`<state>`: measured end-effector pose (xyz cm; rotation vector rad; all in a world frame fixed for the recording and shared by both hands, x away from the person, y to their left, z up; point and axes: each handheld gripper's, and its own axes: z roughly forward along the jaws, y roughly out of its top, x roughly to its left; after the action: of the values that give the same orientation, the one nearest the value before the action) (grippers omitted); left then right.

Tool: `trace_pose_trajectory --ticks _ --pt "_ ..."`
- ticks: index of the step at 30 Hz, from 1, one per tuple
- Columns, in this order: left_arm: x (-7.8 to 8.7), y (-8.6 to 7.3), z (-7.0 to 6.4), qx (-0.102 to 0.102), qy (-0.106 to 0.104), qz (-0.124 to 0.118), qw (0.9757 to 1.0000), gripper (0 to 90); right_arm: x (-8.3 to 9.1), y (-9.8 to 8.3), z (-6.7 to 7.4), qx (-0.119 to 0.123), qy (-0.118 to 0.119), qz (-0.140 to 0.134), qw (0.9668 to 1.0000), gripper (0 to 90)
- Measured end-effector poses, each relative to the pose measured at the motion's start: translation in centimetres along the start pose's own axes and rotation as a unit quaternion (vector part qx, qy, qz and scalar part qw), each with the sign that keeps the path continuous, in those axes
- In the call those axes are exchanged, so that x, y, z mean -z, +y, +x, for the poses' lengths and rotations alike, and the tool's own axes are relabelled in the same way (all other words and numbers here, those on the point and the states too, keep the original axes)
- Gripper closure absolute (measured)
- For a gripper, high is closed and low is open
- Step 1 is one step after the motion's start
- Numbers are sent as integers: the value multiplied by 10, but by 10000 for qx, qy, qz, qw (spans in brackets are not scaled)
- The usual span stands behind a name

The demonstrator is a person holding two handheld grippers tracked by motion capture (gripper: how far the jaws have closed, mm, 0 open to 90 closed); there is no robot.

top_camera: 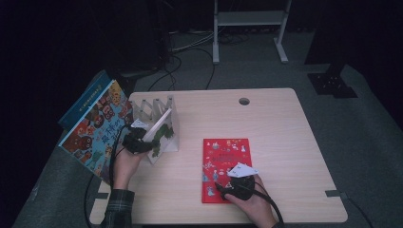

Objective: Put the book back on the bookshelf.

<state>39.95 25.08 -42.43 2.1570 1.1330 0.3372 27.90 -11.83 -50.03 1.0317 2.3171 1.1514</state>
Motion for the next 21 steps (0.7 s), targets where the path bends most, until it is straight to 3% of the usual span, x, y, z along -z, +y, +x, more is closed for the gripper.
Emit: trace_pose_trajectory --ticks 7,15,21 --pt "8 -3 -3 -40 -90 -154 9998 669 0 0 0 0 1 0 10000 157" --pt "28 -17 -6 -244 74 -106 9996 639 0 0 0 2 0 -1 10000 157" --pt "39 -30 -5 -241 86 -60 9997 643 0 0 0 2 -1 0 10000 157"
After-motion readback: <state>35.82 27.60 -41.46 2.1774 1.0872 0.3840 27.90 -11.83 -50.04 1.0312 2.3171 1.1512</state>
